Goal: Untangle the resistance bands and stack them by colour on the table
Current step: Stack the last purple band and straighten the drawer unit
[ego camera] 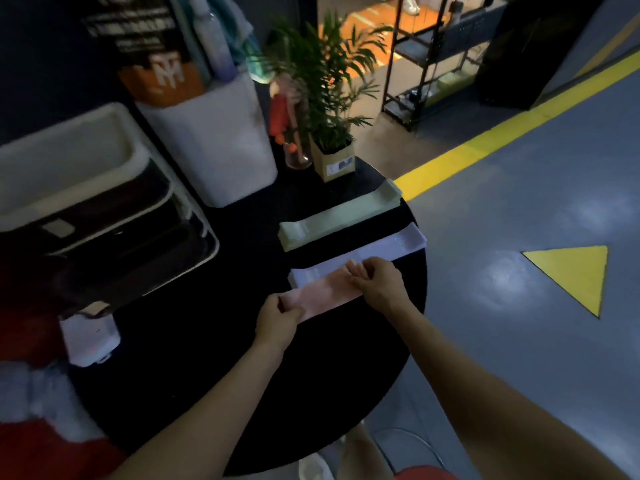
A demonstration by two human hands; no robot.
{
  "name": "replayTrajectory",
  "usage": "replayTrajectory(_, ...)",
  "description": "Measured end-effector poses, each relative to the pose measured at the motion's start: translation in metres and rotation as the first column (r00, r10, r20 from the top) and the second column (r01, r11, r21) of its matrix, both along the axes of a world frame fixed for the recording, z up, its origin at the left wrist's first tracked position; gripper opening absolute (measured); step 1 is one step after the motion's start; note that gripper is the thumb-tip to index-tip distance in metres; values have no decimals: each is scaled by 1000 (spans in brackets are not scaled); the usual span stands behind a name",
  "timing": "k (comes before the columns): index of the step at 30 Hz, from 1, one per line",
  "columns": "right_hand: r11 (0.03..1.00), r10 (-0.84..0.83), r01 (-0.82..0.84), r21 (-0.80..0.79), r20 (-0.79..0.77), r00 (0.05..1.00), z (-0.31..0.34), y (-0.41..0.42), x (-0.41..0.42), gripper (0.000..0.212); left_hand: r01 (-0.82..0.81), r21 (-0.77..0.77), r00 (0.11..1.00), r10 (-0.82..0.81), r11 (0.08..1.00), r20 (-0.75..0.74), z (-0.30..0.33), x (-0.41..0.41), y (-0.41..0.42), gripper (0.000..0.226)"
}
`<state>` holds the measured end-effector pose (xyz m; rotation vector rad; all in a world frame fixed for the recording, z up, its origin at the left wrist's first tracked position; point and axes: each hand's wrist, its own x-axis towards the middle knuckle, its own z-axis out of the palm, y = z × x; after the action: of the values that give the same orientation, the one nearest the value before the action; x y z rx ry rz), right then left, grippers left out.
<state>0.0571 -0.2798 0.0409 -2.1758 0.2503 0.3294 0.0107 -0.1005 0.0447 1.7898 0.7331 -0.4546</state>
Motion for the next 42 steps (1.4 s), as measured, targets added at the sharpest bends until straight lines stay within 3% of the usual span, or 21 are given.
replayTrajectory(3, 999, 37, -37, 5, 50, 998, 21, 33, -2, 22, -58, 35, 995, 55, 998, 79, 22, -15, 30, 24)
replayTrajectory(14, 960, 212, -244, 138, 212, 954, 92, 155, 7, 14, -209, 271, 931, 107, 939, 349, 101, -35, 147, 36)
replayTrajectory(20, 936, 291, -328, 131, 239, 926, 111, 210, 28, 17, -325, 316, 891, 177, 892, 418, 120, -21, 196, 37)
replayTrajectory(27, 939, 336, -343, 19, 162, 928, 101, 252, 54, 21, -423, 338, 879, 291, 841, 378, 102, 4, 227, 39)
replayTrajectory(33, 920, 384, -365, -145, 137, 913, 87, 274, 64, 31, -379, 491, 911, 225, 784, 345, 82, 11, 238, 31)
replayTrajectory(42, 880, 437, -389, -272, 143, 888, 84, 289, 60, 32, -208, 626, 968, 67, 751, 241, 73, 7, 237, 42)
